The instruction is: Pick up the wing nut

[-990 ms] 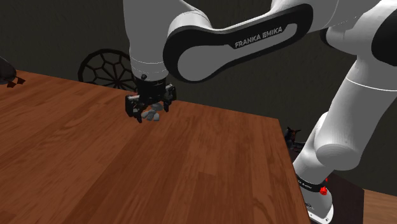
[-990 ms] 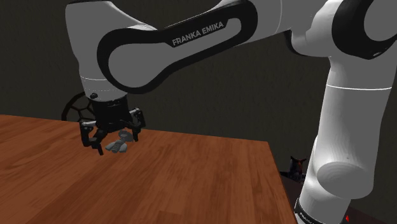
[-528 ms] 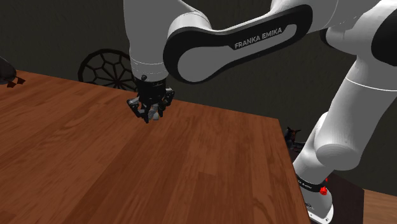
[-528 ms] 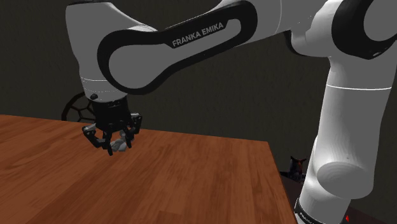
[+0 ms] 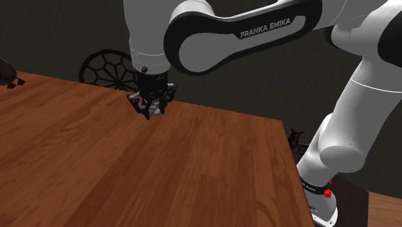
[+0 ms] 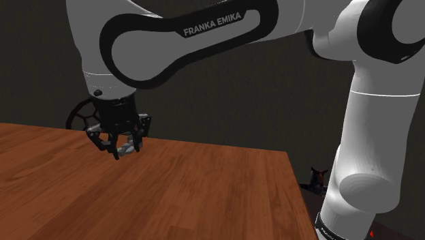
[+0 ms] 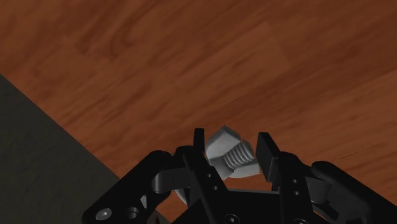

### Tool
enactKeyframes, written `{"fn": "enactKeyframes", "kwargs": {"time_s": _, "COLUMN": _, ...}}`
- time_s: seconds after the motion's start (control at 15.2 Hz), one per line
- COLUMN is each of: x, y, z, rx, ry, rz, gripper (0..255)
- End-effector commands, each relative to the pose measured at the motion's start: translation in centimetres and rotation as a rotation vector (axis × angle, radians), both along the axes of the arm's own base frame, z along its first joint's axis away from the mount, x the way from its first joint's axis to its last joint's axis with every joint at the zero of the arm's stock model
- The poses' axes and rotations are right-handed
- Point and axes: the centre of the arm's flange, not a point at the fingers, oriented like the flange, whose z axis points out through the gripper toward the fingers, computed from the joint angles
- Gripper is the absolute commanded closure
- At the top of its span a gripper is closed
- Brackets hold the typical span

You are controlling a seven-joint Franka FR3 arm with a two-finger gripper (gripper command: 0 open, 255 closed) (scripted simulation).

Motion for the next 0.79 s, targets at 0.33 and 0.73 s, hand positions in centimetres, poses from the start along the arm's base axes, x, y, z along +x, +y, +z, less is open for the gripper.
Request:
{"fn": "enactKeyframes", "kwargs": {"time_s": 0.33, "x": 0.0, "y": 0.0, "z": 3.8, "rx": 0.0, "ry": 0.0, "rz": 0.0, "gripper": 255}}
{"fn": "enactKeyframes", "kwargs": {"time_s": 0.73, "x": 0.0, "y": 0.0, "z": 5.9, "rx": 0.0, "ry": 0.0, "rz": 0.0, "gripper": 255}}
